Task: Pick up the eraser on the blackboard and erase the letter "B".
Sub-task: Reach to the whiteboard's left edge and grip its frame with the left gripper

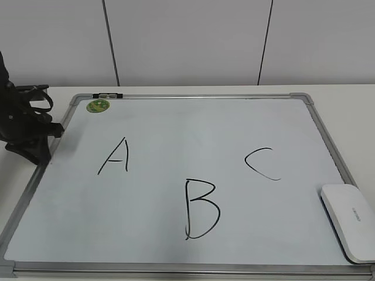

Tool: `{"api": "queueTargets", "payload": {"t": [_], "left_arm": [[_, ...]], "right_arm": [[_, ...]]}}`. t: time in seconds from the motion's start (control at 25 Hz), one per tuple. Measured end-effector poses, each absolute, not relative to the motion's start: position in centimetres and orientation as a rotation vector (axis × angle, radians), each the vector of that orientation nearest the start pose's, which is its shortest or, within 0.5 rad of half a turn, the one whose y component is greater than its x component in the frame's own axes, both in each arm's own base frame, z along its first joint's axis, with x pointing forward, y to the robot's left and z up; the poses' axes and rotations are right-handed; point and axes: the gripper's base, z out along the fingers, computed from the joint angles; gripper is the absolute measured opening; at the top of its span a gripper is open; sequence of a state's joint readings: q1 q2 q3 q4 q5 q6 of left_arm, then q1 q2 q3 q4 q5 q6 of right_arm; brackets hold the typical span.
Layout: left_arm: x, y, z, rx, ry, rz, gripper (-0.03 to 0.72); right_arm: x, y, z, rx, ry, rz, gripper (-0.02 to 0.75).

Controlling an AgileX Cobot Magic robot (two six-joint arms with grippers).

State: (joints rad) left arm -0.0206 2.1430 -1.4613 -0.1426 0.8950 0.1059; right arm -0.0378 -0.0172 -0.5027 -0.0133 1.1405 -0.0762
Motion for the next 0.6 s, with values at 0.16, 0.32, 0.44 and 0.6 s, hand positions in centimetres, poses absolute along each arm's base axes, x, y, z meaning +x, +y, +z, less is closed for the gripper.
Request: {"api": "queueTargets", "payload": {"t": [0.16,0.32,0.44,0.6], "left_arm": [[41.3,-1.9,12.7,0.062,3.049,-0.172,0.027],[41.4,-1.8,12.6,0.047,3.054,-0.178,0.017],[41.4,-1.8,12.6,0.046,3.056,-0.180,0.016],[41.3,-1.8,12.6,0.046,3.057,-0.181,0.015]], "right_arm": [[-1.1,-0.1,27.2,-0.039,2.105,-0.082,0.586],[-1.1,0.2,27.2,-0.042,2.104,-0.047,0.587],[-1.1,0.2,27.2,-0.043,2.102,-0.039,0.586],[-1.5,0.3,29.0,-0.084,2.066,-0.062,0.549]]}}
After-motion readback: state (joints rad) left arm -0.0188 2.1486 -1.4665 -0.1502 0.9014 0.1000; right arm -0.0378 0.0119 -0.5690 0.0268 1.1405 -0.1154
